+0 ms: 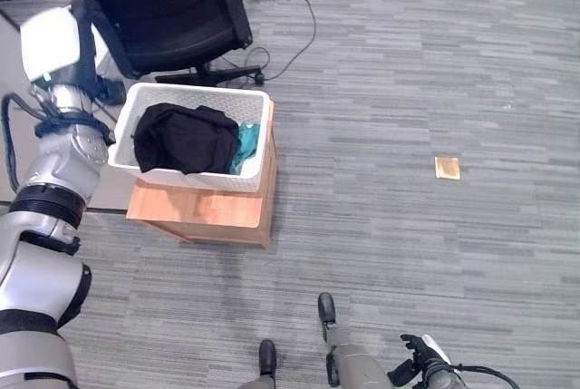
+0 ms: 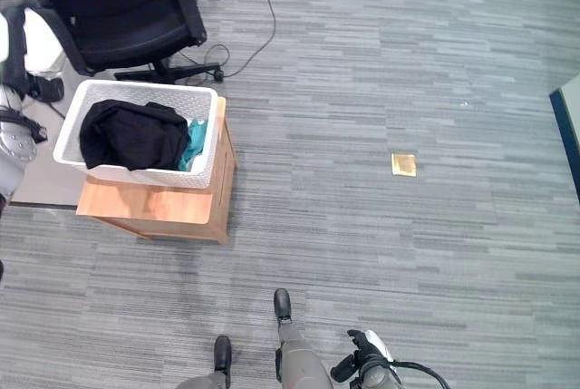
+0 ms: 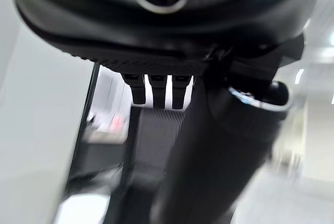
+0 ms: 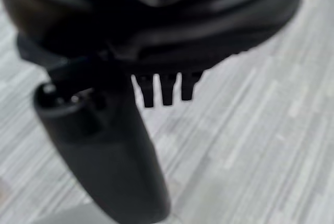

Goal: Pick up bed clothes into laundry basket.

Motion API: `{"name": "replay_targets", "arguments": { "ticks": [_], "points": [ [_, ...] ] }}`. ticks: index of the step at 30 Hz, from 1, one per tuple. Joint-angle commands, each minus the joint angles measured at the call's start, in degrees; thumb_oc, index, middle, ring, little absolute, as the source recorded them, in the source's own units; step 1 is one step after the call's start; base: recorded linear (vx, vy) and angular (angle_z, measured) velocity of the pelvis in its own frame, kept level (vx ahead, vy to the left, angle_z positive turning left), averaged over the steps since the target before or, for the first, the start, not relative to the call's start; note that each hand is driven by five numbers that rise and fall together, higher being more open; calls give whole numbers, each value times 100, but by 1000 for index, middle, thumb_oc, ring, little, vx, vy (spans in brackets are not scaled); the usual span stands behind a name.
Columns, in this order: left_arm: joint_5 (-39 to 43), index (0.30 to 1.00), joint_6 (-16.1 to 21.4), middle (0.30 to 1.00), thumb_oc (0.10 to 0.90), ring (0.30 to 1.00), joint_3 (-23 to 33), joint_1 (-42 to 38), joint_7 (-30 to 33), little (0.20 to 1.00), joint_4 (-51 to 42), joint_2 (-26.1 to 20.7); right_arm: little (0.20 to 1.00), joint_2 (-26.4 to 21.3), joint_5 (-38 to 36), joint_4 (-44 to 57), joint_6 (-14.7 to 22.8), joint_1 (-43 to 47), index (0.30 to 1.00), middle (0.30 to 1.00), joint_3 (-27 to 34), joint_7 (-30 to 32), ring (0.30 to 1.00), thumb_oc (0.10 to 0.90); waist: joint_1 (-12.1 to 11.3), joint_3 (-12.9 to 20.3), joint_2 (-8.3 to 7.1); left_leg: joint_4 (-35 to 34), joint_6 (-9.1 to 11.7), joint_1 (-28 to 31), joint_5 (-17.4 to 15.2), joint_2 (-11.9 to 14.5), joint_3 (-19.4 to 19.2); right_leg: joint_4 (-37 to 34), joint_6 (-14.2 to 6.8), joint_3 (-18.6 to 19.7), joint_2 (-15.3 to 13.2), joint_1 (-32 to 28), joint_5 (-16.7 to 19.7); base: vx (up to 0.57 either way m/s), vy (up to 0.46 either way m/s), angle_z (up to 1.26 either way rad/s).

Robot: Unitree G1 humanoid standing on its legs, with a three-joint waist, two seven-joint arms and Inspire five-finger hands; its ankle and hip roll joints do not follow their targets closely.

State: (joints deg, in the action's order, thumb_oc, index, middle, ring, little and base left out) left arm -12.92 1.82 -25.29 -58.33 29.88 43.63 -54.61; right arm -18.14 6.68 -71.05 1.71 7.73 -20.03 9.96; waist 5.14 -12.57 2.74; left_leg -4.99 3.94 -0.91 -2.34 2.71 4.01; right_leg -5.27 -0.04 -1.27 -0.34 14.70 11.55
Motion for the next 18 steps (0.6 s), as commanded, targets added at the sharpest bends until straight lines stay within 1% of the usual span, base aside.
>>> {"name": "replay_targets", "arguments": {
  "ticks": [1,2,3,4,5,6,7,8,9,10,11,12,13,14,15,16,18],
  "points": [
    [217,900,404,900,800,900,982,164,657,900,-804,-694,900,-175,100,-87,-113,-280,900,900,26,27,900,800,-8,443,135,-1,86,-417,224,-16,149,27,-738,75,-159,-835,-1229,1,-8,6],
    [290,900,557,900,800,900,1448,729,677,900,-1311,-625,900,-186,105,-56,-131,-224,900,900,70,47,900,800,-80,477,108,-1,94,-364,219,-12,164,27,-722,48,-171,-899,-1241,7,-7,9],
    [552,900,772,900,800,900,2191,1690,669,900,-1949,-315,900,-151,118,-12,-177,-161,900,900,191,61,900,800,-244,539,37,-1,101,-308,231,-5,199,27,-698,13,-191,-1001,-1264,3,-5,4],
    [532,900,740,900,800,900,2408,1933,644,900,-2083,-283,900,-213,119,-6,-180,-169,900,900,127,58,900,800,-187,548,94,-1,100,-291,226,-4,193,27,-698,18,-189,-1016,-1268,-7,-6,-3],
    [818,900,921,900,800,900,2849,2755,491,900,-2544,252,900,-214,203,56,-208,-145,900,900,212,103,900,800,-329,599,11,-1,101,-241,227,-5,233,27,-668,-28,-215,-1116,-1290,0,0,0],
    [808,900,898,900,800,900,2979,2914,468,900,-2641,286,900,-253,206,63,-210,-160,900,900,162,102,900,800,-283,611,48,-1,101,-226,222,-5,232,27,-668,-28,-214,-1131,-1295,-21,-17,21],
    [954,900,985,900,800,900,3117,3215,390,900,-2730,518,900,-307,253,88,-233,-113,900,900,177,108,900,800,-322,638,25,-1,105,-204,227,-6,244,27,-654,-72,-221,-1181,-1304,-20,-22,34],
    [1418,900,1233,900,800,900,3385,3915,236,900,-3022,1069,900,-377,310,168,-248,-40,900,900,269,146,900,800,-424,685,-50,-1,97,-155,225,-9,291,27,-629,-101,-236,-1269,-1321,-20,-22,32],
    [1424,900,1224,900,800,900,3442,3995,217,900,-3076,1094,900,-397,313,175,-250,-54,900,900,243,144,900,800,-402,693,-31,-1,96,-142,220,-9,289,27,-629,-100,-236,-1282,-1325,-11,-18,17],
    [1732,900,1323,900,800,900,3562,4378,85,900,-3218,1429,900,-483,347,239,-277,23,900,900,269,179,900,800,-447,723,-57,-1,90,-109,220,-1,314,27,-611,-126,-240,-1342,-1338,8,-10,11],
    [1949,900,1397,900,800,900,3611,4630,-29,900,-3246,1654,900,-550,378,278,-293,110,900,900,313,204,900,800,-499,756,-89,-1,84,-87,220,1,336,27,-600,-146,-244,-1380,-1348,5,-3,8],
    [2186,900,1436,900,800,900,3689,5016,-235,900,-3424,1912,900,-668,415,387,-303,142,900,900,337,208,900,800,-519,792,-84,-1,78,-48,208,0,345,27,-591,-165,-251,-1444,-1365,23,5,20],
    [2574,900,1501,900,800,900,3761,5586,-497,900,-3534,2273,900,-895,442,612,-302,302,900,900,452,245,900,800,-614,854,-138,-1,69,1,204,8,363,27,-579,-200,-261,-1511,-1380,19,13,14],
    [2720,900,1520,900,800,900,3778,5813,-607,900,-3524,2401,900,-1004,437,694,-293,375,900,900,500,243,900,800,-647,882,-156,-1,64,21,203,6,373,27,-575,-208,-261,-1537,-1384,21,5,14],
    [2728,900,1519,900,800,900,3788,5836,-618,900,-3537,2413,900,-1016,436,702,-296,366,900,900,492,238,900,800,-643,886,-145,-1,63,27,199,7,371,27,-575,-207,-261,-1542,-1386,-6,10,4],
    [3172,900,1498,900,800,900,3782,6125,-892,900,-3284,2648,900,-1358,360,942,-276,533,900,900,611,217,900,800,-704,937,-186,-1,61,53,204,12,376,27,-564,-248,-272,-1594,-1391,-10,7,7],
    [3477,900,1507,900,800,900,3782,6338,-1136,900,-3132,2737,900,-1635,268,1232,-236,605,900,900,706,171,900,800,-735,973,-208,-1,57,90,193,19,374,27,-564,-273,-281,-1647,-1394,-4,8,7]
  ]
}}
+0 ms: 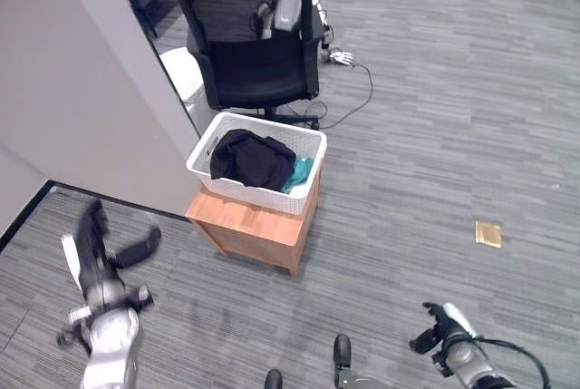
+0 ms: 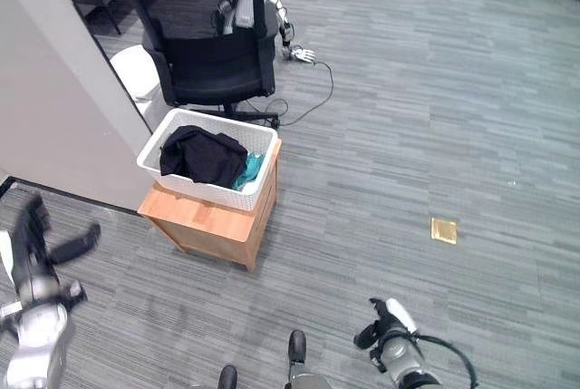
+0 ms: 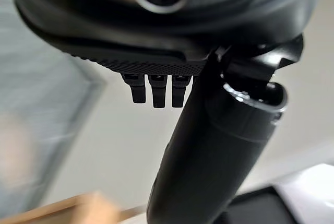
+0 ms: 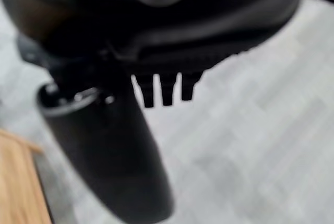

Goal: Pick up bed clothes into laundry basket.

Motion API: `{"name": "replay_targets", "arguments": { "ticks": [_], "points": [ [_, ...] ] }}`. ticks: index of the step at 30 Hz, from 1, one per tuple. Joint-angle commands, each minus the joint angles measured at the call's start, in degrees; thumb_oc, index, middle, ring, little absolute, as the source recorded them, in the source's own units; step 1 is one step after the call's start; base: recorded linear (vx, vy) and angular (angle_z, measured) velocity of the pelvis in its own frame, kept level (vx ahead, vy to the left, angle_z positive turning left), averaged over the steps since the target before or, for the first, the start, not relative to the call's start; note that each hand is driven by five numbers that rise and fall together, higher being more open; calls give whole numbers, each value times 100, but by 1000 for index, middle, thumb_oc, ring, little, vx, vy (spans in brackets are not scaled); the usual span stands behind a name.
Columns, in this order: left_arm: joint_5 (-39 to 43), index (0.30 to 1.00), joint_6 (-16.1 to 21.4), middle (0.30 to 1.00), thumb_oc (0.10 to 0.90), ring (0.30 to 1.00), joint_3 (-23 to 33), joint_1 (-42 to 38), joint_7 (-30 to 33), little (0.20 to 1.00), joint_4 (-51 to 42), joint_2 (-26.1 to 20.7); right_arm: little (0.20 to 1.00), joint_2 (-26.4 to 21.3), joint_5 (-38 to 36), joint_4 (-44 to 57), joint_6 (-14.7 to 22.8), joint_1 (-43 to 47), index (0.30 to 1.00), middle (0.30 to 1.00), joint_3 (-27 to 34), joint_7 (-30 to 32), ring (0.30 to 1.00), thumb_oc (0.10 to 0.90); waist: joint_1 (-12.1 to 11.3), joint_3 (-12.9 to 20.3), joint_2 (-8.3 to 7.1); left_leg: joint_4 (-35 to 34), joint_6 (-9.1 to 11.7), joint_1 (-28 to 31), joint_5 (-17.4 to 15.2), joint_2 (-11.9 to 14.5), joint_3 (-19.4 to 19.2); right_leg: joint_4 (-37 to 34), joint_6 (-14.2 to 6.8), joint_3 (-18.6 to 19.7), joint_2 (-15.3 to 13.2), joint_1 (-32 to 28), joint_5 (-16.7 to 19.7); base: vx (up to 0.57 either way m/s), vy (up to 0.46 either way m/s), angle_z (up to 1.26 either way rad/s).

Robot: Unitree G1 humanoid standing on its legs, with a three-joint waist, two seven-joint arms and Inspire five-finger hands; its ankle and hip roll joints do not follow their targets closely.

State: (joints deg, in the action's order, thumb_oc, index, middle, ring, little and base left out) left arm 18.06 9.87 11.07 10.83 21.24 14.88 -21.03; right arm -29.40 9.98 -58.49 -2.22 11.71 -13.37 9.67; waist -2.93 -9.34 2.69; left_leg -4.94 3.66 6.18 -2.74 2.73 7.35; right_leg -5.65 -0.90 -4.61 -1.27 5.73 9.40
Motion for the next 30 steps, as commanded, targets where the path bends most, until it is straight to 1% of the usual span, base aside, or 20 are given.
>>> {"name": "replay_targets", "arguments": {
  "ticks": [1,3,5,6,7,8,9,10,11,12,13,17,23,24,25,30],
  "points": [
    [387,900,704,900,800,900,147,-572,-283,900,-257,-619,900,-517,-64,-12,151,197,900,900,42,196,900,800,72,651,-198,-6,86,-613,231,17,39,65,-478,60,-188,-755,-1180,-2,6,4],
    [467,900,593,900,800,900,91,-347,-476,900,-16,-487,900,-760,-219,460,256,219,900,900,222,165,900,800,63,687,-233,-6,73,-573,224,29,44,65,-478,40,-202,-810,-1187,0,0,0],
    [454,900,572,900,800,900,48,-335,-511,900,92,-466,900,-830,-295,640,278,203,900,900,282,166,900,800,59,695,-235,-6,67,-556,218,33,42,65,-481,26,-207,-826,-1188,0,0,0],
    [405,900,480,900,800,900,-17,-323,-602,900,336,-353,900,-782,-382,1215,399,16,900,900,434,183,900,800,85,702,-232,-6,54,-534,220,32,25,65,-490,27,-222,-844,-1173,0,0,0],
    [424,900,448,900,800,900,-181,-433,-603,900,519,-484,900,-947,-614,1074,217,553,900,900,433,203,900,800,33,753,-249,-6,65,-527,221,37,47,65,-494,1,-235,-847,-1178,0,0,0],
    [468,900,468,900,800,900,-134,-482,-591,900,691,-345,900,-649,-571,1428,393,234,900,900,445,362,900,800,80,711,-224,-6,52,-516,214,36,41,65,-498,2,-245,-854,-1173,7,0,-4],
    [470,900,475,900,800,900,-151,-472,-593,900,698,-360,900,-636,-555,1474,379,176,900,900,472,368,900,800,71,725,-235,-6,51,-510,211,35,45,65,-499,-2,-246,-862,-1177,0,0,0],
    [450,900,454,900,800,900,-181,-515,-561,900,707,-272,900,-374,-599,1451,413,55,900,900,509,385,900,800,95,710,-208,-6,39,-513,210,34,29,65,-502,0,-258,-860,-1170,-20,38,0],
    [646,900,411,900,800,900,-218,-529,-612,900,900,-18,900,110,-763,1473,498,-134,900,900,666,490,900,800,114,718,-168,-6,18,-504,203,21,18,65,-505,8,-267,-871,-1175,-22,46,3],
    [700,900,418,900,800,900,-270,-536,-643,900,1014,46,900,254,-889,1475,562,-166,900,900,739,520,900,800,121,722,-162,-6,13,-496,195,20,21,65,-505,5,-273,-879,-1181,-6,32,1],
    [704,900,425,900,800,900,-277,-542,-646,900,1025,40,900,257,-890,1478,563,-172,900,900,744,521,900,800,117,721,-165,-6,13,-493,194,20,22,65,-505,5,-273,-882,-1183,0,0,0],
    [881,900,398,900,800,900,-490,-713,-717,900,1407,259,900,610,-1452,1736,809,-185,900,900,863,570,900,800,151,740,-160,-6,0,-451,172,14,19,65,-498,3,-294,-902,-1184,0,0,0],
    [1128,900,403,900,800,900,-634,-834,-843,900,1659,455,900,794,-1705,2084,969,-257,900,900,863,515,900,800,165,758,-181,-6,-10,-407,139,13,-2,65,-502,-3,-312,-920,-1187,0,0,0],
    [1458,900,384,900,800,900,-713,-846,-1032,900,1739,616,900,850,-1808,2275,1060,-302,900,900,856,415,900,800,164,766,-202,-6,-17,-376,120,10,-22,65,-508,-8,-321,-937,-1187,0,0,0],
    [1538,900,374,900,800,900,-749,-845,-1081,900,1772,663,900,881,-1856,2290,1089,-310,900,900,867,402,900,800,165,770,-205,-6,-21,-368,116,15,-25,65,-509,-2,-325,-939,-1188,0,0,0],
    [1564,900,314,900,800,900,-934,-801,-1185,900,1893,791,900,1032,-2095,2402,1201,-347,900,900,921,393,900,800,164,761,-219,-6,-36,-346,99,12,-38,65,-514,-4,-333,-955,-1180,0,0,0]
  ]
}}
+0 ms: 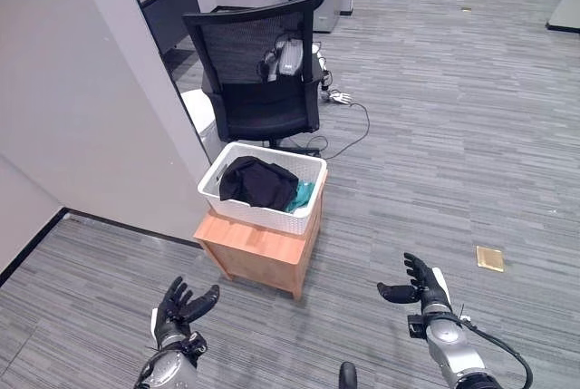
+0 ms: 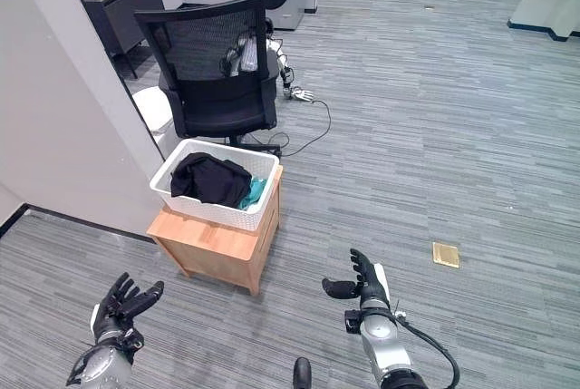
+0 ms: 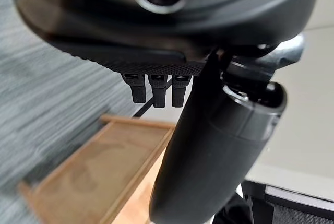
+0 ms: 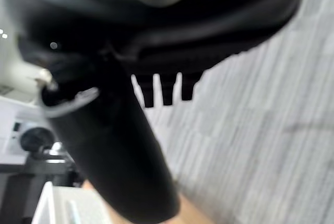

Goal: Pick up bed clothes into laundry basket.

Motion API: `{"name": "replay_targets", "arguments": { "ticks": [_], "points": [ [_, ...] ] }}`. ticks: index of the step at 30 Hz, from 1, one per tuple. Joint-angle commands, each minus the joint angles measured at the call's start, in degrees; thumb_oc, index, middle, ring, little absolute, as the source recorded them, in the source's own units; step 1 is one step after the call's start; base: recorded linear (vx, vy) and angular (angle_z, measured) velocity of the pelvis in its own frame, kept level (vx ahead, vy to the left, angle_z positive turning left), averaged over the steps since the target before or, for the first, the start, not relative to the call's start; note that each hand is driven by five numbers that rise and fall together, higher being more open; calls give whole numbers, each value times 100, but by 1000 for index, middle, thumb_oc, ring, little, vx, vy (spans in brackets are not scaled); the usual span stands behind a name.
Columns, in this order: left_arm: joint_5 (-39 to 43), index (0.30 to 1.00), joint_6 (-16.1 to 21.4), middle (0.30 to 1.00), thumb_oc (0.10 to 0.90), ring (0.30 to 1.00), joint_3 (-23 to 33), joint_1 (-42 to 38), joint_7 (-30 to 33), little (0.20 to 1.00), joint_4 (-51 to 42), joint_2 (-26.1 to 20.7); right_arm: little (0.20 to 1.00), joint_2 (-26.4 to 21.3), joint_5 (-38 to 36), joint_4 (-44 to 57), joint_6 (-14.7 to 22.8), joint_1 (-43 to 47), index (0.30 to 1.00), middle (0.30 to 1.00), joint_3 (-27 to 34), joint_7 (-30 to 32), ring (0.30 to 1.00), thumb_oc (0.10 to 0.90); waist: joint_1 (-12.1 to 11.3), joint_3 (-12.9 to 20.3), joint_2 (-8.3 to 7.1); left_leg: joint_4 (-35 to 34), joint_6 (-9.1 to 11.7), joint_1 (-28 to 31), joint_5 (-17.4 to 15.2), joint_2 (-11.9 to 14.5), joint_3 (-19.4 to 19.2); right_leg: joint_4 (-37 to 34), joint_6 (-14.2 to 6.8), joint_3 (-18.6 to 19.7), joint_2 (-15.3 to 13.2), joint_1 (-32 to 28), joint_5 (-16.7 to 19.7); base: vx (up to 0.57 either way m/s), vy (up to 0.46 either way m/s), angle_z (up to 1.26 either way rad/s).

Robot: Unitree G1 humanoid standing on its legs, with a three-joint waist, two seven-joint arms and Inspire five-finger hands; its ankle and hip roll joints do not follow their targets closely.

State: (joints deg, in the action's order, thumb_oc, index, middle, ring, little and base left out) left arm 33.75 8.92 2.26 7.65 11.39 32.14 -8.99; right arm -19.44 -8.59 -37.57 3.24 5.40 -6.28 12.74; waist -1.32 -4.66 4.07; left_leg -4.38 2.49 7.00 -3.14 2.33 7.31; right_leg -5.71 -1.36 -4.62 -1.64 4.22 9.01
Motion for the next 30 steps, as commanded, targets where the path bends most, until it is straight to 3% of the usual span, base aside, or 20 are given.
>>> {"name": "replay_targets", "arguments": {
  "ticks": [1,11,30],
  "points": [
    [-67,900,369,900,800,900,-139,-452,-254,900,256,-402,900,115,-390,367,739,274,900,900,242,76,900,800,9,278,-354,-62,74,-424,133,52,-34,71,-468,10,-302,-800,-1134,0,0,0],
    [-596,900,213,900,800,900,-479,-425,-499,900,558,-519,900,184,-562,340,764,385,900,900,169,0,900,800,8,238,-329,-62,48,-407,119,29,-75,71,-490,41,-344,-795,-1102,-4,10,0],
    [-1433,900,326,900,800,900,-395,-420,-254,900,-261,-796,900,125,-305,532,655,292,900,900,137,-114,900,800,-81,150,-390,-62,-5,-373,97,-16,-34,148,-515,41,-397,-822,-1114,-3,0,0]
  ]
}}
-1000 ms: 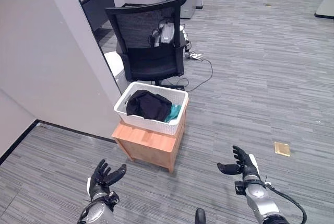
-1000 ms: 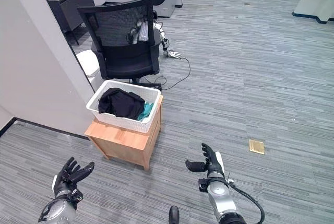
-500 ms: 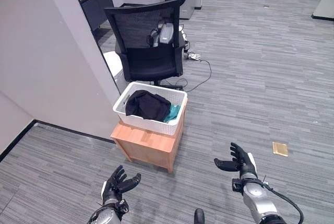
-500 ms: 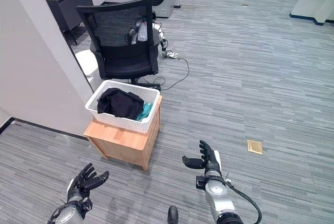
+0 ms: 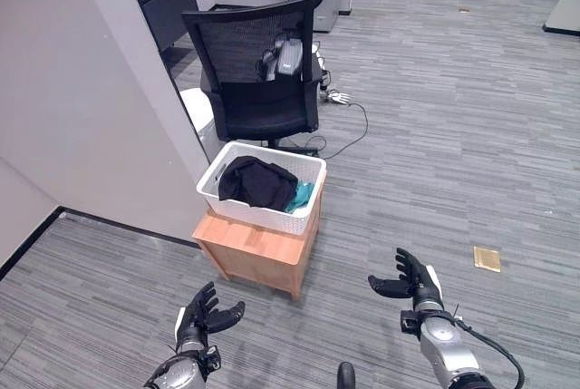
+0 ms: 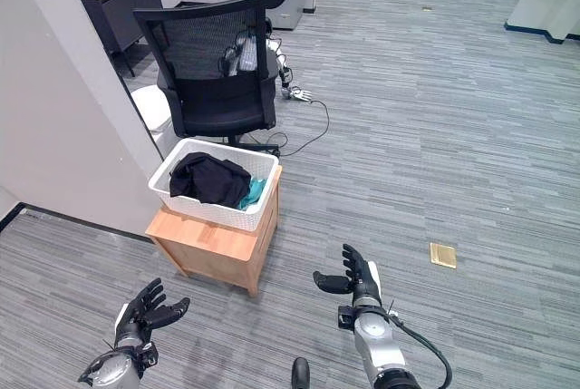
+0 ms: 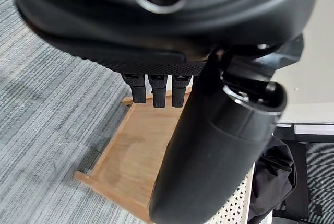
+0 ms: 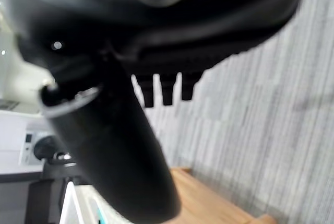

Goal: Pick up bed clothes into laundry basket.

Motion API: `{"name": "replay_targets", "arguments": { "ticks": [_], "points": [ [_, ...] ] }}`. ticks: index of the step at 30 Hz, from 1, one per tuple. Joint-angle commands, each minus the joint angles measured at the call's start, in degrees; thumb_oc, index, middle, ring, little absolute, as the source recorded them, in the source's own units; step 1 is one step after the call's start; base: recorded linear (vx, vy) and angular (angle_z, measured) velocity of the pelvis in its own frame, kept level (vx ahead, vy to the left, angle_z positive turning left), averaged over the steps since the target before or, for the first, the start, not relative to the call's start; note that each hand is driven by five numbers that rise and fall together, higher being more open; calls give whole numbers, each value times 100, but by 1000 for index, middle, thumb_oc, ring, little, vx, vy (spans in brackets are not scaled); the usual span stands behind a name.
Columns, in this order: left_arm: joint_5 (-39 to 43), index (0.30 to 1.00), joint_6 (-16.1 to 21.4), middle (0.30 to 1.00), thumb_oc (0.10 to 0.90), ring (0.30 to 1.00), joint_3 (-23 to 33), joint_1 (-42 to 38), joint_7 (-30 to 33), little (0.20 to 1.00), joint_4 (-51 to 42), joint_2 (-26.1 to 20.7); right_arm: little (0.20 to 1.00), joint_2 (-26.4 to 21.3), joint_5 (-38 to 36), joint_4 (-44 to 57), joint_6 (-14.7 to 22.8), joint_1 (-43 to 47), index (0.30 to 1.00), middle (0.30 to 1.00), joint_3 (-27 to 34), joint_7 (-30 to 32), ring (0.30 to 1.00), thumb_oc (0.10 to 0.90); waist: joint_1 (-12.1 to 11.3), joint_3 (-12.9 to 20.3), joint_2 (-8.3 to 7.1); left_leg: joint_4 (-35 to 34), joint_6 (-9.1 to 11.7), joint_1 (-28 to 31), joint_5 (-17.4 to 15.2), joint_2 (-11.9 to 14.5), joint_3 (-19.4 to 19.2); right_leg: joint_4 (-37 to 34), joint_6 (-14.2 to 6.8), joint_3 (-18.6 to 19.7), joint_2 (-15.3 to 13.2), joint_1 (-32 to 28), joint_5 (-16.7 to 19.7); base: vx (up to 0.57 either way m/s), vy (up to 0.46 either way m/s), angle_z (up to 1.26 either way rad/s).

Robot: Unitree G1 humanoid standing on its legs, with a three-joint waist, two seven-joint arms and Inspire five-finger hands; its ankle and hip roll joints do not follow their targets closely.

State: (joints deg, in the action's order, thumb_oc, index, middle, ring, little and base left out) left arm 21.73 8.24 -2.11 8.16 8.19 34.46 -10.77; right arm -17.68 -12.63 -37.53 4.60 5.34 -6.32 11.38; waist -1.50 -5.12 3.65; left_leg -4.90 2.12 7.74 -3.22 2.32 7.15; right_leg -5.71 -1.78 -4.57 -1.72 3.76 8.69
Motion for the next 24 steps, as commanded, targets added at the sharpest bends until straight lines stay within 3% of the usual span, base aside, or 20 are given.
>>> {"name": "replay_targets", "arguments": {
  "ticks": [1,2,3,4,5,7,8,11,12,13,14,15,16,18,19,20,21,22,23,24],
  "points": [
    [-256,900,393,900,800,900,15,-490,66,900,-580,-641,900,-63,135,552,522,281,900,900,141,28,900,800,-68,124,-336,-10,-2,-433,122,-20,21,449,-458,45,-387,-628,-1113,-99,5,3],
    [-271,900,395,900,800,900,3,-521,74,900,-690,-675,900,-77,182,606,514,297,900,900,134,27,900,800,-56,13,-309,-10,-30,-440,168,-9,64,861,-466,60,-366,-395,-1180,-190,-18,15],
    [-278,900,400,900,800,900,19,-643,146,900,-871,-776,900,-96,293,773,516,319,900,900,127,66,900,800,13,-209,-271,18,-42,-558,266,-43,411,1625,-608,460,-206,-2,-1421,-173,-35,28],
    [-266,900,407,900,800,900,30,-673,162,900,-982,-805,900,-107,368,915,489,320,900,900,144,74,900,800,74,-242,-252,16,-27,-643,321,-89,644,1854,-649,922,-94,114,-1539,-132,-40,57],
    [-267,900,404,900,800,900,32,-676,163,900,-985,-804,900,-107,369,918,486,323,900,900,145,75,900,800,70,-220,-248,8,-22,-678,350,-83,642,1837,-650,925,-89,147,-1504,-30,-62,111],
    [-261,900,427,900,800,900,33,-776,184,900,-1041,-863,900,-170,481,1133,498,302,900,900,167,88,900,800,116,-264,-222,27,70,-873,471,-144,1041,1986,-598,2018,122,131,-1640,-109,-165,146],
    [-208,900,526,900,800,900,4,-968,186,900,-1053,-895,900,-323,564,1328,549,391,900,900,192,135,900,800,101,-360,-184,34,272,-1155,629,-142,1308,1809,-495,2605,172,84,-1756,-159,-197,126],
    [-95,900,643,900,800,900,43,-1013,196,900,-1112,-911,900,-433,543,1452,629,569,900,900,200,174,900,800,12,-392,-155,37,433,-1550,853,-136,1497,1276,-330,2519,113,-123,-1855,-230,-387,127],
    [52,900,725,900,800,900,183,-960,245,900,-1101,-841,900,-490,524,1459,675,822,900,900,97,149,900,800,-54,-395,-102,26,521,-1945,1051,-237,1748,863,-215,2487,209,-300,-1868,-209,-340,136],
    [112,900,734,900,800,900,275,-919,235,900,-1141,-822,900,-582,574,1534,659,882,900,900,65,121,900,800,-106,-417,-82,9,580,-2119,1101,-262,1710,738,-172,2496,275,-307,-1773,-268,-455,149],
    [194,900,772,900,800,900,348,-836,240,900,-1116,-776,900,-659,591,1575,664,927,900,900,22,99,900,800,-103,-470,-118,51,546,-2173,933,-384,1634,748,-121,2483,299,-333,-1783,-258,-262,132],
    [257,900,744,900,800,900,378,-852,236,900,-972,-738,900,-695,588,1619,669,996,900,900,-21,82,900,800,-37,-512,-128,119,477,-2109,772,-354,1378,782,-114,2478,363,-289,-1724,-175,-181,127],
    [258,900,744,900,800,900,379,-853,236,900,-971,-738,900,-696,587,1618,669,998,900,900,-21,82,900,800,-38,-512,-125,118,479,-2112,773,-349,1378,781,-114,2479,367,-286,-1719,-268,-151,134],
    [278,900,669,900,800,900,390,-748,201,900,-925,-751,900,-738,622,1659,606,946,900,900,-89,99,900,800,99,-555,-217,782,288,-1884,498,-216,592,787,-122,2132,231,-166,-1626,-456,-240,157],
    [267,900,647,900,800,900,375,-703,162,900,-812,-760,900,-744,572,1706,626,929,900,900,-96,139,900,800,280,-536,-318,1545,254,-1623,80,-4,-102,708,-122,1427,-43,29,-1420,-616,-345,207],
    [302,900,637,900,800,900,407,-671,139,900,-864,-781,900,-749,573,1747,613,888,900,900,-68,136,900,800,360,-491,-334,1745,265,-1409,-41,120,-382,620,-122,1084,-136,50,-1349,-713,-475,271],
    [322,900,560,900,800,900,469,-545,84,900,-974,-815,900,-768,600,1726,594,712,900,900,68,157,900,800,605,-305,-322,1980,289,-761,-208,582,-1221,571,-118,238,-254,146,-1294,-347,-279,266],
    [322,900,559,900,800,900,469,-544,84,900,-975,-815,900,-768,600,1727,594,711,900,900,67,157,900,800,611,-302,-323,1977,289,-764,-204,580,-1216,570,-118,234,-257,147,-1294,-346,-254,304],
    [331,900,534,900,800,900,466,-547,61,900,-980,-835,900,-789,611,1738,572,641,900,900,138,165,900,800,724,-230,-303,1932,350,-430,-215,805,-1592,627,-112,-153,-295,208,-1300,-290,-161,263],
    [280,900,451,900,800,900,383,-578,10,900,-942,-883,900,-819,627,1794,528,443,900,900,266,173,900,800,862,-126,-194,1437,515,-5,-213,1056,-2148,823,-104,-1005,-430,274,-1360,-294,-166,176]
  ]
}}
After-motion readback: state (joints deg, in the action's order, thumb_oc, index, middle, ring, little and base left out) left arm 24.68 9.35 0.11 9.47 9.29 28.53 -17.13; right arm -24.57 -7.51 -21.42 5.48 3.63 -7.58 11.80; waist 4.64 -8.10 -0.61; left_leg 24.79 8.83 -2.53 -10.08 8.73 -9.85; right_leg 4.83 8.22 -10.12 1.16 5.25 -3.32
